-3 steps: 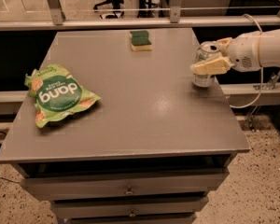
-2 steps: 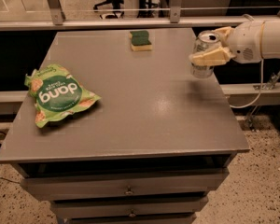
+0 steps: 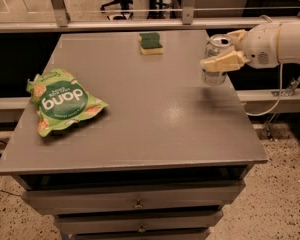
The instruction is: Move 7up can near green rice chip bag
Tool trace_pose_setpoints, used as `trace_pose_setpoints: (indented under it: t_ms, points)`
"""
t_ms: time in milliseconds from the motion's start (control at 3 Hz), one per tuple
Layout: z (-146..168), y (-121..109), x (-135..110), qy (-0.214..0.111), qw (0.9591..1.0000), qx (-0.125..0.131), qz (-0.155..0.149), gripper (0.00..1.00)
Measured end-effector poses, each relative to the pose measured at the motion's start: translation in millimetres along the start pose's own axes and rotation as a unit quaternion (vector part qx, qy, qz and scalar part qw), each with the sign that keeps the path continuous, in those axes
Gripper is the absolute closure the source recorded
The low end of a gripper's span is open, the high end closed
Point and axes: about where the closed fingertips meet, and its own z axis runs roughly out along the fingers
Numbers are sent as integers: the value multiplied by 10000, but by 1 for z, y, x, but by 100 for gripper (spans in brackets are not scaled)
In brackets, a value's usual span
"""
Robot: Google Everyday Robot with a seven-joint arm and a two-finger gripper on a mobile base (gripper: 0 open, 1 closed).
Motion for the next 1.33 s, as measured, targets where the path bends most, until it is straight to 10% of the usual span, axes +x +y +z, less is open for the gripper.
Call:
trace_pose_setpoints:
  t_ms: [1333]
  points:
    - [162, 94, -98, -1475, 9825, -1133, 101, 100]
